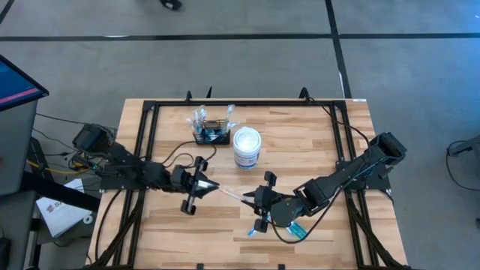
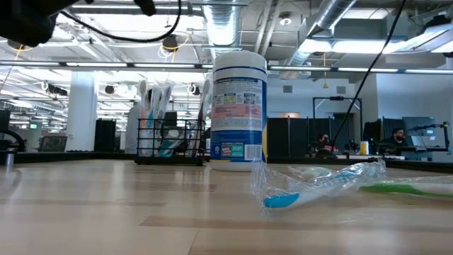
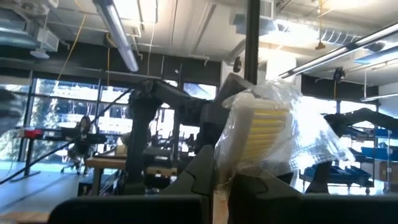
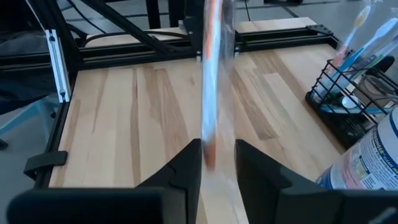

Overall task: Pick & Place toothbrushing station
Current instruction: Put the orange toothbrush into the mesh organizer

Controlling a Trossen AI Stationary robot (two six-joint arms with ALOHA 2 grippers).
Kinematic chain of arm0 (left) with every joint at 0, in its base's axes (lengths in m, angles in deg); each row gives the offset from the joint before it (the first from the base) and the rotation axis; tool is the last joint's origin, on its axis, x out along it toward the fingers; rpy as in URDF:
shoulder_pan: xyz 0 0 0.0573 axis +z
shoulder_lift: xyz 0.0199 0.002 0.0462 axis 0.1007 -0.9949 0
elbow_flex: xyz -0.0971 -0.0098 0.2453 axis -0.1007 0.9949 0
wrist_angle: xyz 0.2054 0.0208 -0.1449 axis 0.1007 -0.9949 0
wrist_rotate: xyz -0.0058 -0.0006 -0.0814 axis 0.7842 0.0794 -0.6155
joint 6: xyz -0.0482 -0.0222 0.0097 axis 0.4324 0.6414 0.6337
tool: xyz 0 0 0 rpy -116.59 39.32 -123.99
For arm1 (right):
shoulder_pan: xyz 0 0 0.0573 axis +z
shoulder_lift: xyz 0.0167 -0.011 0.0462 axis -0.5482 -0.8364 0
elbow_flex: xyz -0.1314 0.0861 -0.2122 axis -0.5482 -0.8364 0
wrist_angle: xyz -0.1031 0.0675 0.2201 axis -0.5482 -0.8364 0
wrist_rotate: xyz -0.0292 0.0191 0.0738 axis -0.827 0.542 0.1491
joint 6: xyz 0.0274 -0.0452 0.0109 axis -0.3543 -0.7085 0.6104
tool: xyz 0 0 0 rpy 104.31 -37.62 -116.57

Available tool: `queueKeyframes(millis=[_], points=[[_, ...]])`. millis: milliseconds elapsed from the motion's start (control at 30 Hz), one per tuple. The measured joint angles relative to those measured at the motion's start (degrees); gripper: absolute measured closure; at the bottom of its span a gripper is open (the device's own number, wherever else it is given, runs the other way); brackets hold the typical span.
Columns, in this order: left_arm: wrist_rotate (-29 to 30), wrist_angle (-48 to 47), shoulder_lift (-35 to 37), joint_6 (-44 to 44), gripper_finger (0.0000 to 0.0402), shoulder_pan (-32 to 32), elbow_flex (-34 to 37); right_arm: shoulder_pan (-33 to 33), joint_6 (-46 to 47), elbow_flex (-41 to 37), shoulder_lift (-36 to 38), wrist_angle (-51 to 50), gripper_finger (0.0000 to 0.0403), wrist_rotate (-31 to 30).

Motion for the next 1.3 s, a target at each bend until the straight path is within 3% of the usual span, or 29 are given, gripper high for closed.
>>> queueKeyframes(millis=[200,567,967,1167,1300], points=[[4.28,-7.22,9.53,0.51,0.0394,-0.02,4.69,-0.71,0.04,0.00,0.00,-1.22,0.0316,0.06],[20.22,-25.59,21.91,0.83,0.0395,0.00,5.73,-0.68,0.13,-0.02,-0.62,-1.39,0.0316,0.30],[31.70,-33.79,26.40,1.37,0.0395,0.07,5.53,-0.90,3.39,-0.30,-3.24,-4.48,0.0316,3.60],[38.29,-46.92,28.54,1.22,0.0395,0.78,0.63,-0.97,5.12,-0.15,-6.79,-4.61,0.0316,3.86],[38.94,-53.85,28.35,1.24,0.0395,3.09,-3.69,-0.99,5.38,-0.15,-8.95,-4.77,0.0316,5.01]])
